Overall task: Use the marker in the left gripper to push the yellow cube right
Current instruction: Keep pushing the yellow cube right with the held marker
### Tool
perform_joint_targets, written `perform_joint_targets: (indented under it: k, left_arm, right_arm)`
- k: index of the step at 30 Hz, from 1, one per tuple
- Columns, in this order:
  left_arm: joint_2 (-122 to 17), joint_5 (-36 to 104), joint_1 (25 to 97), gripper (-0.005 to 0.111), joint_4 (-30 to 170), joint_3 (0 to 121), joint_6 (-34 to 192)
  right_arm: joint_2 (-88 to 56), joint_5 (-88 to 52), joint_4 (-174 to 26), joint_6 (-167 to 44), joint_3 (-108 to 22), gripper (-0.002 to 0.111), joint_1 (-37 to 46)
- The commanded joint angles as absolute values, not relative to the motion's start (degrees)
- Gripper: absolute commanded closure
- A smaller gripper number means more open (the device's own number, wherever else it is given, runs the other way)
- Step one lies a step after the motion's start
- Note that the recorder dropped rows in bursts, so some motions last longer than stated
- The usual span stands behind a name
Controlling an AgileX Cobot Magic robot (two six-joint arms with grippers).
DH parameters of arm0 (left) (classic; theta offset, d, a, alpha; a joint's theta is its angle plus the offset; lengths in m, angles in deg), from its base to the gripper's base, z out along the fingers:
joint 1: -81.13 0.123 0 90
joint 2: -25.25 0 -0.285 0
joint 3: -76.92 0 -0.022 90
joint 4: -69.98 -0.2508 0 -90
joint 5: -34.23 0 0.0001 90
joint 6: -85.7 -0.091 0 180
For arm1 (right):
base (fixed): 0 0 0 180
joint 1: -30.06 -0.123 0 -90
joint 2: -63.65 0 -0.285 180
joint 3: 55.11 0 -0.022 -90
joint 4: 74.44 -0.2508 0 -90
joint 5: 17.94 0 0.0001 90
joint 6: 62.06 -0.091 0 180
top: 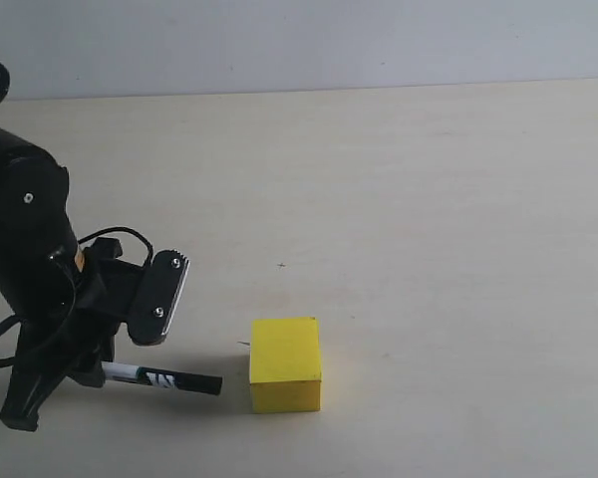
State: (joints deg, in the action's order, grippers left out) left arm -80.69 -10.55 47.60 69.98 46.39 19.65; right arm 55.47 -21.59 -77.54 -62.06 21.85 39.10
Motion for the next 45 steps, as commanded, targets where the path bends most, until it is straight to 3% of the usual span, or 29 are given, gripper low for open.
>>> perform_joint_targets:
  k: [1,7,16,28,45]
  left_arm:
    - [-80.55,-10.80,48.67,0.107,73.78,46.88,18.41]
    - [-80.55,-11.02,50.78,0.107,77.36,46.38,17.03]
    - [-80.55,-2.76,43.39,0.107,88.98,46.38,12.85]
    - [-80.55,-6.81,47.48,0.107,83.81,46.52,20.42]
    - [-81.00,-4.88,43.29,0.107,84.71,48.07,21.89]
  right_arm:
    - [55.87,-21.22,-77.43,-62.06,22.11,0.108,39.37]
    - [55.87,-21.22,-77.43,-62.06,22.11,0.108,39.37]
    - [55.87,-21.22,-77.43,-62.06,22.11,0.108,39.37]
    - [55.87,-21.22,-77.28,-62.06,22.11,0.108,39.37]
    - [55.87,-21.47,-77.28,-62.06,22.11,0.108,39.37]
